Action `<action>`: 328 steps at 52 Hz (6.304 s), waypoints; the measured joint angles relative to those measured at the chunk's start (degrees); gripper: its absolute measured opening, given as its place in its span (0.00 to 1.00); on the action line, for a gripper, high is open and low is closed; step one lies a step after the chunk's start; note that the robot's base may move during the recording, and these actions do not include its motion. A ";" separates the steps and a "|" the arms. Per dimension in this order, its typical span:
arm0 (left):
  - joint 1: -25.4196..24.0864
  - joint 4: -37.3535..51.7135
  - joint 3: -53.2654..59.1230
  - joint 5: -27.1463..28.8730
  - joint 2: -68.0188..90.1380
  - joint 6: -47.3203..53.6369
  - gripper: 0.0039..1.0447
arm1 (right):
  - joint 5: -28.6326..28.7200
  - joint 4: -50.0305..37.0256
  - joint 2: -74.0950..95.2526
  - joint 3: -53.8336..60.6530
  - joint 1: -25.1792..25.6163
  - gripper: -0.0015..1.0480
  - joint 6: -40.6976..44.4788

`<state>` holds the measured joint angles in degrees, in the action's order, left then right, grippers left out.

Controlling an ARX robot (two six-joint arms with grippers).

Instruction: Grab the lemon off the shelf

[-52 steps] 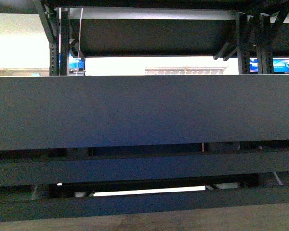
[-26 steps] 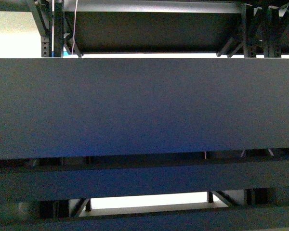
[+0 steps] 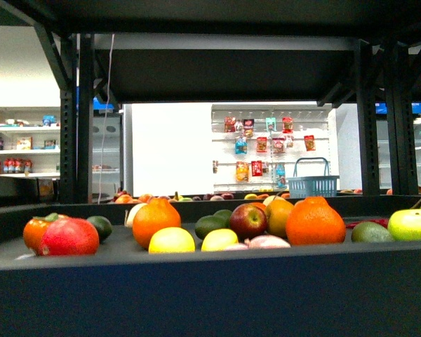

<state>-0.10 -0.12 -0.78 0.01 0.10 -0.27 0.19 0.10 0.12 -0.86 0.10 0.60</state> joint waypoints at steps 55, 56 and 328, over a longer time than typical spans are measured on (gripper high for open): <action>0.00 0.00 0.00 0.02 0.00 0.02 0.92 | -0.04 0.00 0.02 0.00 0.00 0.93 -0.39; 0.00 0.00 0.00 0.00 0.00 0.07 0.92 | -0.04 0.00 0.02 0.00 0.00 0.93 -0.39; -7.96 20.09 -60.63 -46.82 87.76 -50.56 0.09 | -0.02 0.00 0.02 0.00 0.00 0.93 -0.44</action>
<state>-8.05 19.97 -61.41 -46.81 87.85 -50.83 0.16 0.10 0.14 -0.86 0.10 0.16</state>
